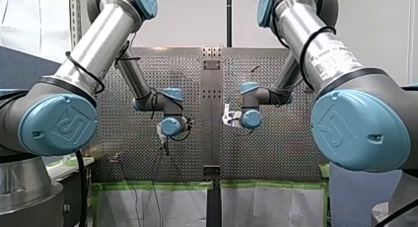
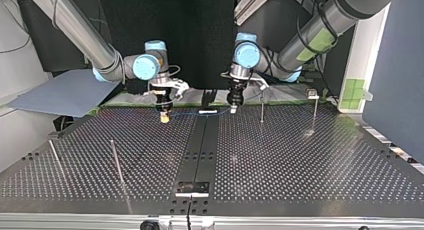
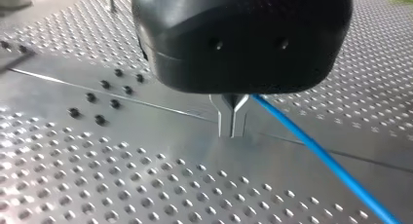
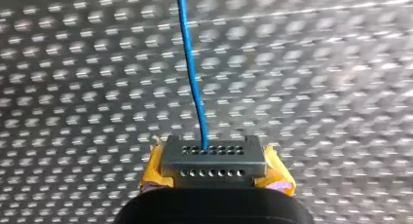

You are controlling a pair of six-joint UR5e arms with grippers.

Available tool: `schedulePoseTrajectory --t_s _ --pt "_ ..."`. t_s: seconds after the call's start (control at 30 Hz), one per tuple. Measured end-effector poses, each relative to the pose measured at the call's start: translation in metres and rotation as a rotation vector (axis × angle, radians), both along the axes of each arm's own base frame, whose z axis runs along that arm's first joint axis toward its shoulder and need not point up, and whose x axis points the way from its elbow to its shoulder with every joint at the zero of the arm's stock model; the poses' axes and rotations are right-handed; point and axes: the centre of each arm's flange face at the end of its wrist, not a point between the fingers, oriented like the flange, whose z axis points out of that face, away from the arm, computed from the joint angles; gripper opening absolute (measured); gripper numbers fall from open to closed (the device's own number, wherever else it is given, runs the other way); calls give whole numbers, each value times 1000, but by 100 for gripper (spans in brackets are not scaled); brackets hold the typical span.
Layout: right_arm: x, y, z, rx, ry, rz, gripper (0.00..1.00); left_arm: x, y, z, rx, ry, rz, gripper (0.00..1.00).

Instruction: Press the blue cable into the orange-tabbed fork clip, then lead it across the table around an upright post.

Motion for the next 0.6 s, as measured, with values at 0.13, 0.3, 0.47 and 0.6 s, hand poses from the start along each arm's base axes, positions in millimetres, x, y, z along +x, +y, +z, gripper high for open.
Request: schedulePoseTrajectory --t_s 0.13,0.3,0.47,0.6 --pt "0 0 26 -28 -17 1 0 -2 -4 12 -26 -15 -8 0" --pt "1 4 60 -55 -30 5 0 -3 -7 18 -44 -23 -16 0" --pt "2 9 94 -86 -45 10 0 -1 -14 38 -83 -45 -42 0" --pt "3 14 123 -115 -59 15 0 5 -25 54 -95 -51 -56 0"
